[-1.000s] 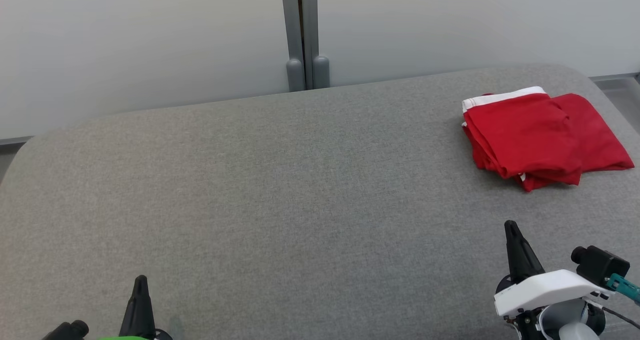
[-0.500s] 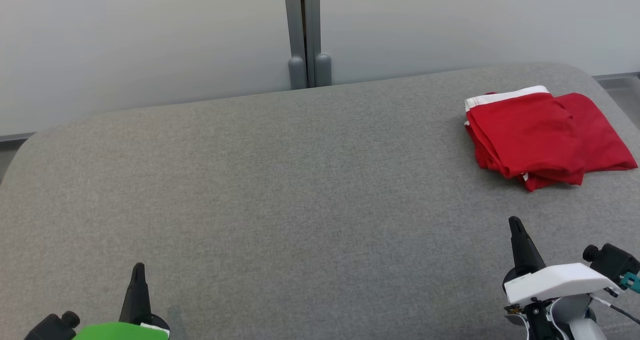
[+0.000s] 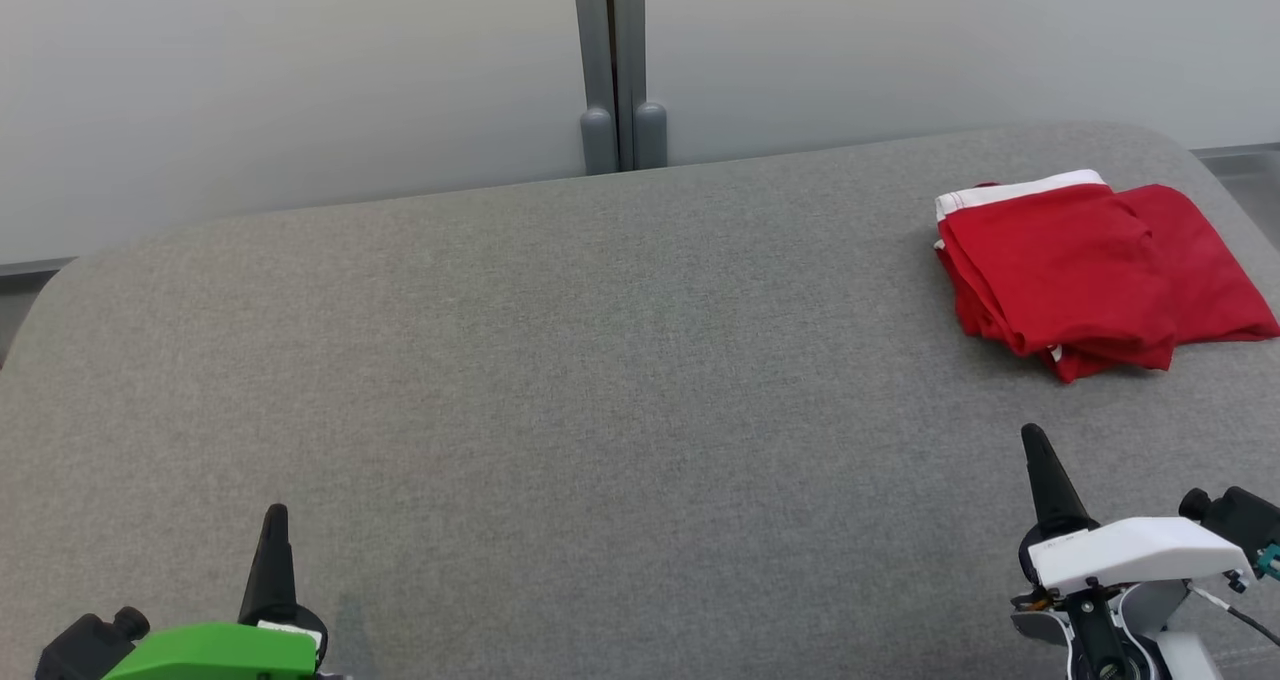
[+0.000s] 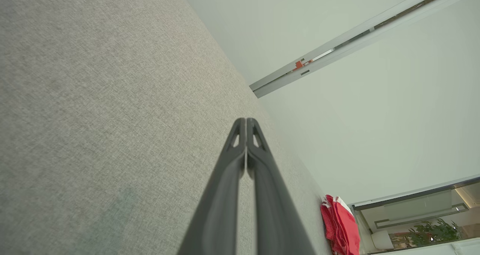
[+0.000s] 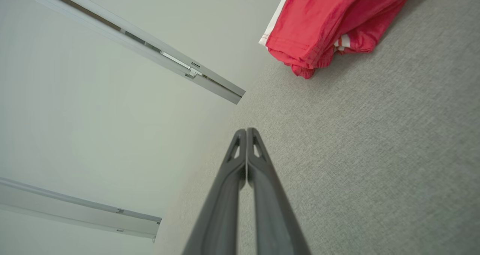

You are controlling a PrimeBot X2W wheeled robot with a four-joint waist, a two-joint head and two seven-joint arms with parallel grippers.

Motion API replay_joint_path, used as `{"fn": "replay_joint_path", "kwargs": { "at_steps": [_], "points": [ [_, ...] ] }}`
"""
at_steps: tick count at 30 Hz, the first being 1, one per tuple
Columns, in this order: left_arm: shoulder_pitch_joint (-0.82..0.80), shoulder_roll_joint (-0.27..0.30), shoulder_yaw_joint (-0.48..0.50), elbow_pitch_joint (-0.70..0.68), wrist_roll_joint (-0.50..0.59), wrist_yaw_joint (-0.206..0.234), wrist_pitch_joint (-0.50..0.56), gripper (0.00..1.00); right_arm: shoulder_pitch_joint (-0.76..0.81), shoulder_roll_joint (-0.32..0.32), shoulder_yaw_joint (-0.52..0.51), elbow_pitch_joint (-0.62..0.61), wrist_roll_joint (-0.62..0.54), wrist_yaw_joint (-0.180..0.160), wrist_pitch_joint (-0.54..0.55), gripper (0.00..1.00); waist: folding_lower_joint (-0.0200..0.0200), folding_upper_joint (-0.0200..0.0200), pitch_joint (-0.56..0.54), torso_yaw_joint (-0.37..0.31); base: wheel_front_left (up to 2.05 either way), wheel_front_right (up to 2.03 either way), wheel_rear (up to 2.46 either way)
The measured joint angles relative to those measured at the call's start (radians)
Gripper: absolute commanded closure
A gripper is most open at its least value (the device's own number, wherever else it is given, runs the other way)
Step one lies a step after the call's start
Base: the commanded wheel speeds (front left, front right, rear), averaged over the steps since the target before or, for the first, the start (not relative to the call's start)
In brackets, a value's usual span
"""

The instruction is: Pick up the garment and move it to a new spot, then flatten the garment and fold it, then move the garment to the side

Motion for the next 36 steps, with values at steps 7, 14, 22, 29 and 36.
{"fn": "replay_joint_path", "kwargs": {
  "at_steps": [7,14,22,29,36],
  "points": [
    [-0.016,0.000,0.006,0.003,-0.067,-0.001,0.018,1.00,-0.007,0.000,-0.007,-0.001,0.079,0.000,0.018,1.00,0.0000,0.0000,0.003,0.003,0.00,0.00,0.00],
    [-0.032,0.000,0.011,0.005,-0.132,-0.002,0.036,1.00,-0.018,0.000,-0.013,-0.002,0.156,-0.001,0.036,1.00,0.0000,0.0000,0.005,0.006,0.00,0.00,0.00],
    [-0.049,0.000,0.016,0.008,-0.205,-0.005,0.055,1.00,-0.020,-0.001,-0.020,-0.002,0.239,-0.001,0.054,1.00,0.0000,0.0000,0.008,0.009,0.00,0.00,0.00],
    [-0.063,0.000,0.020,0.010,-0.262,-0.008,0.071,1.00,-0.028,-0.001,-0.026,-0.003,0.306,-0.001,0.072,1.00,0.0000,0.0000,0.011,0.012,0.00,0.00,0.00],
    [-0.080,0.001,0.023,0.012,-0.314,-0.009,0.088,1.00,-0.037,-0.001,-0.031,-0.004,0.370,-0.001,0.086,1.00,0.0000,0.0000,0.014,0.015,0.00,0.00,0.00]
  ]
}}
